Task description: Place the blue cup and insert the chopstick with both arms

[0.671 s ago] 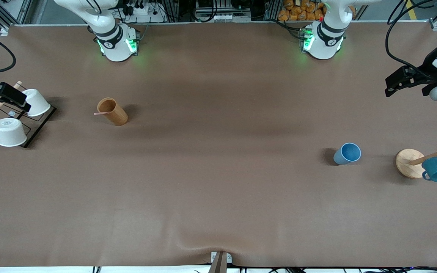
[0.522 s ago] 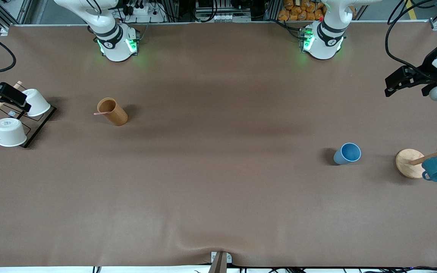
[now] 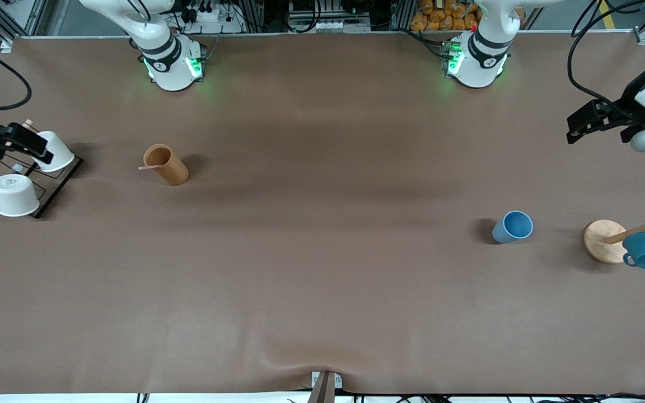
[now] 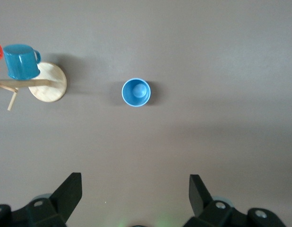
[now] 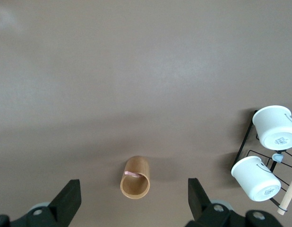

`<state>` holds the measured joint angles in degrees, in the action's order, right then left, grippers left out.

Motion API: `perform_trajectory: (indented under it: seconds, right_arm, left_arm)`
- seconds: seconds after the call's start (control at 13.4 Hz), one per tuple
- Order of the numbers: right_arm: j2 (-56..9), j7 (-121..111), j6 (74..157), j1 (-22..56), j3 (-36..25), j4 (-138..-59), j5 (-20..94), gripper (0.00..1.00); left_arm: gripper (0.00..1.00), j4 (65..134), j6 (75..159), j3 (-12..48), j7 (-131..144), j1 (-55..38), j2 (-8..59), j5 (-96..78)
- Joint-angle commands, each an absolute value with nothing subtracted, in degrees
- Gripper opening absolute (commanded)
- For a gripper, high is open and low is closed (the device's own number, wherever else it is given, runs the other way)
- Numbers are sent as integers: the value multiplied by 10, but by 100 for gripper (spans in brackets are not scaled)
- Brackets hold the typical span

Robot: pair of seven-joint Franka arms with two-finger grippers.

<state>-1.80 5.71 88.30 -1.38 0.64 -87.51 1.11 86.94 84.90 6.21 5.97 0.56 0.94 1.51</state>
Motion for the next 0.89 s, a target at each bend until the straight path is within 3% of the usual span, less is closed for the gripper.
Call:
perform_trajectory:
  seconds: [0.0, 0.67, 0.82]
  right_arm:
    - [-43, 49, 878, -2, 3, -882, 11, 100]
    - [-179, 90, 821, 16, 4, -889, 51, 100]
    - [-186, 89, 820, 18, 4, -923, 52, 95]
  left_arm:
    - [100, 903, 873, 63, 64, 18, 29, 8]
    - [100, 1095, 1119, 62, 62, 34, 30, 13]
    - [100, 1117, 1164, 61, 62, 40, 50, 13]
